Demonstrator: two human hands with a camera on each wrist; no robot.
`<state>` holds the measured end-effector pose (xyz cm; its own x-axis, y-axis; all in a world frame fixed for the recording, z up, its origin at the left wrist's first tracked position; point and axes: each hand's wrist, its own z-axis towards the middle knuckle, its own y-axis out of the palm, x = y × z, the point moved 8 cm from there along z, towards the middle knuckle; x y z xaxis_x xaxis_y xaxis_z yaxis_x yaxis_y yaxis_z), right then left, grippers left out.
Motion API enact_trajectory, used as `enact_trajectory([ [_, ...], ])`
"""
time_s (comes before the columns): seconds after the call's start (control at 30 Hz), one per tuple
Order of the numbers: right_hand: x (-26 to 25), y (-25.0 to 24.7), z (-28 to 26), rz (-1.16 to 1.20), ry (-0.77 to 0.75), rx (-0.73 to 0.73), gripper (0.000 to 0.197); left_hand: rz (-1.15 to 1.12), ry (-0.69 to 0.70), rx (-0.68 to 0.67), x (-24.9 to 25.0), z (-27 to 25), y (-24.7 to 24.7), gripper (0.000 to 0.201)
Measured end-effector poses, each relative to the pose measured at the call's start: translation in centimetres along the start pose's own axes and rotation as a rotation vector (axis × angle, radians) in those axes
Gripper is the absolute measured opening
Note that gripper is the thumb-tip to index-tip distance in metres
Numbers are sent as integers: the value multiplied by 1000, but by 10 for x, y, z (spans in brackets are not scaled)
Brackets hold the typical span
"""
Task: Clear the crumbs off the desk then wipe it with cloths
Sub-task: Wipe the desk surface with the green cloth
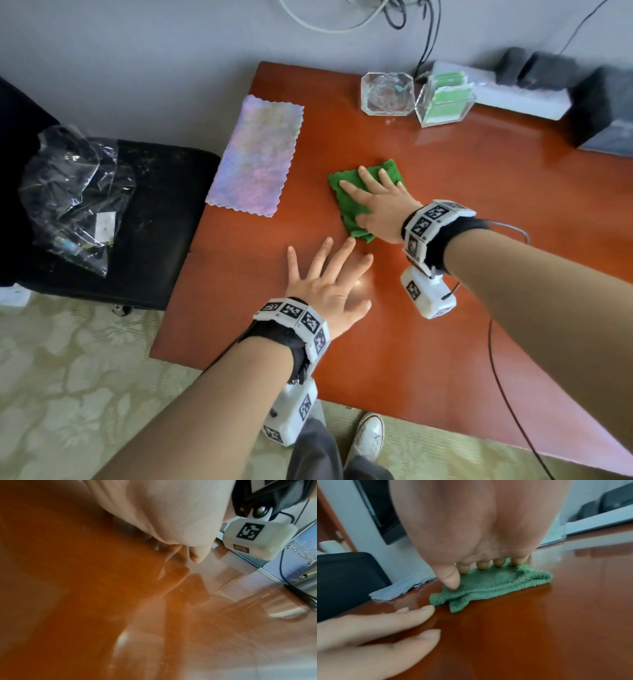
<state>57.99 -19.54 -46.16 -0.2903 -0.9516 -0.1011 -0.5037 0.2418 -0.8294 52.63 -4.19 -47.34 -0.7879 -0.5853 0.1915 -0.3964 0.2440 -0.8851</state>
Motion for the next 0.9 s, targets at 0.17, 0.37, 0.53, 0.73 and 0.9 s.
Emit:
enact_trajectory([
  [0.17, 69, 4, -19, 150, 181, 92, 71, -21, 2, 4, 1, -1, -1, 68],
  [0.37, 112, 15, -46, 233, 316, 158, 71, -31, 22, 30, 0, -3, -4, 66],
  [0.53, 81, 45, -83, 189, 294, 173, 71, -27, 44, 9, 2, -7, -5, 65],
  [0.73, 67, 64, -104, 133, 271, 142, 72, 39, 86, 1, 4, -12, -12, 68],
  [0.9, 77, 55, -93, 193, 304, 105, 73, 75, 120, -99, 27, -29, -22, 69],
])
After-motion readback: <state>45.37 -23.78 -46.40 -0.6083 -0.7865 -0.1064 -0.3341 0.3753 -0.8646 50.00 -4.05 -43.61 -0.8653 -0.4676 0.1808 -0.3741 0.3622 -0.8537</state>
